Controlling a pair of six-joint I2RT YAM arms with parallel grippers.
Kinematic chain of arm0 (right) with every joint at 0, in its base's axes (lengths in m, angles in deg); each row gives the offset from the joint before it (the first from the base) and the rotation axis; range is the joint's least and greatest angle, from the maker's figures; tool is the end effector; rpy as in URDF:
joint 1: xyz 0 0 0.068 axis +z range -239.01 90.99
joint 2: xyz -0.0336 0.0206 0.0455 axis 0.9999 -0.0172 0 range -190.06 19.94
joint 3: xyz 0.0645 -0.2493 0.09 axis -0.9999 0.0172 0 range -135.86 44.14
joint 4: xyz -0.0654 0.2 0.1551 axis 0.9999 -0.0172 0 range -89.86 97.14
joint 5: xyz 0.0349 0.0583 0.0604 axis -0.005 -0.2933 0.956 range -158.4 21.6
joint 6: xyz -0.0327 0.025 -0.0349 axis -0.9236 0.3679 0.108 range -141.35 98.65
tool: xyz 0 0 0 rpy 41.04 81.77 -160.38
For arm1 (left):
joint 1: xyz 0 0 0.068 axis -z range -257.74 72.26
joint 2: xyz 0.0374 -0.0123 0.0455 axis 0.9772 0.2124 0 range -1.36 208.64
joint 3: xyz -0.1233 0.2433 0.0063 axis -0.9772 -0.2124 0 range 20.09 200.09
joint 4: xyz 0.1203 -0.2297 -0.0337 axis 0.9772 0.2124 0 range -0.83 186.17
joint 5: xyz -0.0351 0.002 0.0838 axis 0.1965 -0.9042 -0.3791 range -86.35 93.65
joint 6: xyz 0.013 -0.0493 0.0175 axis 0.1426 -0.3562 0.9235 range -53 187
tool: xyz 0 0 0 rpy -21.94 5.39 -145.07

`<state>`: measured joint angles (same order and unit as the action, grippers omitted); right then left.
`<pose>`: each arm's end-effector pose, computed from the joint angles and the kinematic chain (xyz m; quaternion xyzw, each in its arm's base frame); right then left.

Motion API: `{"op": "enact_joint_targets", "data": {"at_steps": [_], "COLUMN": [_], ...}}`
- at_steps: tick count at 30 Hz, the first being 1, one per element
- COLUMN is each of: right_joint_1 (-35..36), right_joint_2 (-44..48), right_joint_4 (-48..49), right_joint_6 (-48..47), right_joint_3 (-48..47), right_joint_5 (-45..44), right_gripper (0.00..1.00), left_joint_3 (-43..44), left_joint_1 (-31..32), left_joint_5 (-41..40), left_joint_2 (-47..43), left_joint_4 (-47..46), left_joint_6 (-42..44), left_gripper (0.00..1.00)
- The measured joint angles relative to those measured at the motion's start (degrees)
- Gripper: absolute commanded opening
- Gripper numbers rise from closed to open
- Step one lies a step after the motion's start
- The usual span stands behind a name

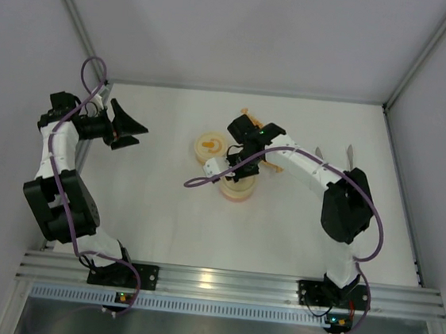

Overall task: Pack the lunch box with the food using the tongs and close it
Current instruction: Close the box lid on the packing box.

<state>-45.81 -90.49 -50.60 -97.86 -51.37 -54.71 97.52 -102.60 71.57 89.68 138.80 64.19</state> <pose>0.2832 0.2777 0.2520 -0.8578 0.4773 0.0700 0.1771 0.3009 0.1031 0.3002 -0.0675 0.8144 -0.4967 0.2923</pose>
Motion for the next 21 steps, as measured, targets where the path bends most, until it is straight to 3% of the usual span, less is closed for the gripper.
{"op": "enact_joint_targets", "data": {"at_steps": [21], "right_joint_1": [0.0], "right_joint_2": [-2.1], "right_joint_4": [1.7], "right_joint_6": [1.2], "right_joint_3": [0.2], "right_joint_5": [0.5], "right_gripper": [0.0], "left_joint_3": [-0.4], "left_joint_1": [0.0], "left_joint_5": [0.0], "left_joint_2": [0.6], "left_joint_4": [0.0], "left_joint_6": [0.0], "left_gripper": [0.98]}}
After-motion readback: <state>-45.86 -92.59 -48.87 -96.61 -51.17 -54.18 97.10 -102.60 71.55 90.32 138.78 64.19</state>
